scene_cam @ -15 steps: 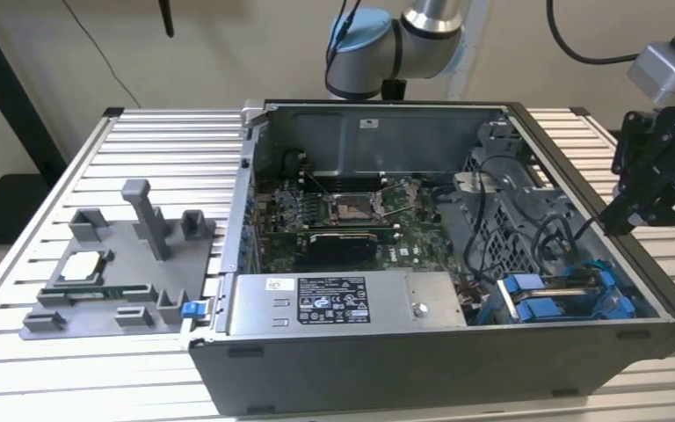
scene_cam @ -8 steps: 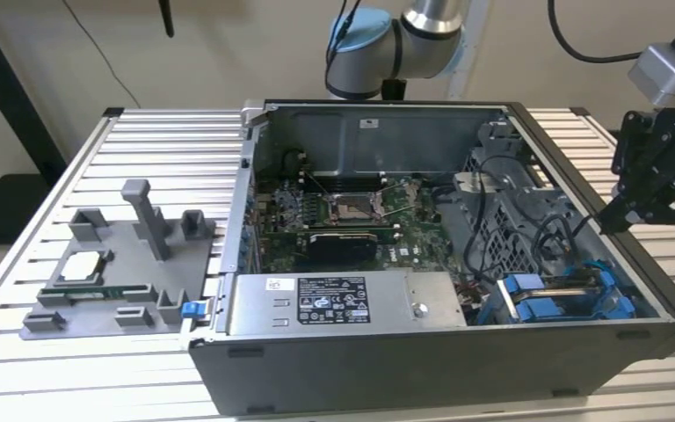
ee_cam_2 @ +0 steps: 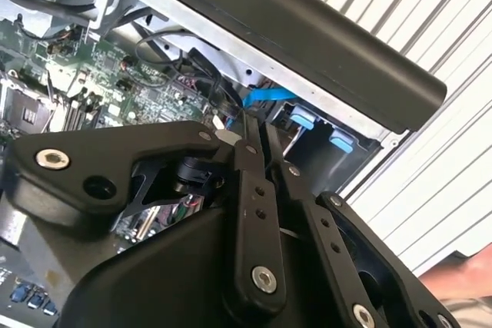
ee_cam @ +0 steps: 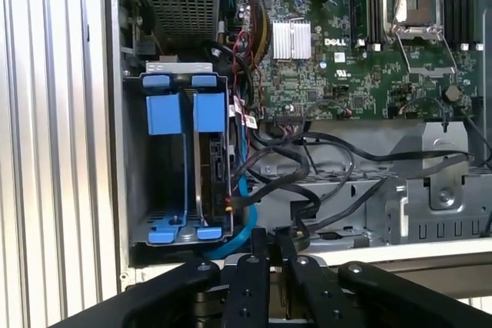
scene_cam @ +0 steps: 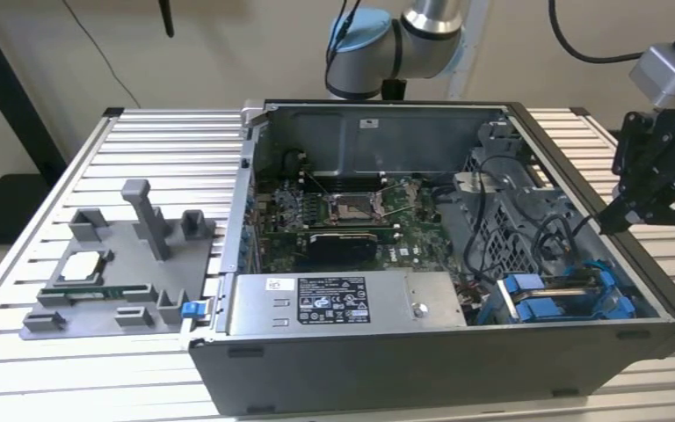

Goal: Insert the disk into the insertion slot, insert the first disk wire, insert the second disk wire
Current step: 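Insert the second disk wire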

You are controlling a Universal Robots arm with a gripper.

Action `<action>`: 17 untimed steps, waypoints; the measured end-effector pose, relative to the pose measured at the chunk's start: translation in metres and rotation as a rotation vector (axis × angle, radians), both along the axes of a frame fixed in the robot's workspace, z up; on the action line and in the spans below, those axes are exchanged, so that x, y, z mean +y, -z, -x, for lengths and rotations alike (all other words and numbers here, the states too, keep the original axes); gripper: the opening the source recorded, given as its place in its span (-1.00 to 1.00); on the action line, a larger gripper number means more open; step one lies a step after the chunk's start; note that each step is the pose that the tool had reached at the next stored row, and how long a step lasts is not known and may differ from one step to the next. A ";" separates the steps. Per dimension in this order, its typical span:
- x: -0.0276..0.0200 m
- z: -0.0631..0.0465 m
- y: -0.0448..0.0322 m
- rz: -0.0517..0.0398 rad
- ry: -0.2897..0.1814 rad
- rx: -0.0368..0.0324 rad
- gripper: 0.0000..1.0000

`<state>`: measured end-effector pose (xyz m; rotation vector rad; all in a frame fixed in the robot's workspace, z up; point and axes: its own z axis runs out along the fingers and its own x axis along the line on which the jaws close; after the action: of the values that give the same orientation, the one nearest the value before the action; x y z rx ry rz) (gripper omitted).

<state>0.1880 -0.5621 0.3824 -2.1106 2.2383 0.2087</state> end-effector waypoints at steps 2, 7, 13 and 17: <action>0.0000 0.002 -0.0009 -0.0050 0.001 0.0001 -1.00; 0.0000 0.014 -0.0049 -0.0203 0.004 0.0008 -1.00; 0.0000 0.030 -0.0065 -0.0341 0.007 0.0037 -1.00; 0.0000 0.042 -0.0066 -0.0391 0.008 0.0059 -1.00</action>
<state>0.1455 -0.5621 0.3890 -2.0837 2.2269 0.2565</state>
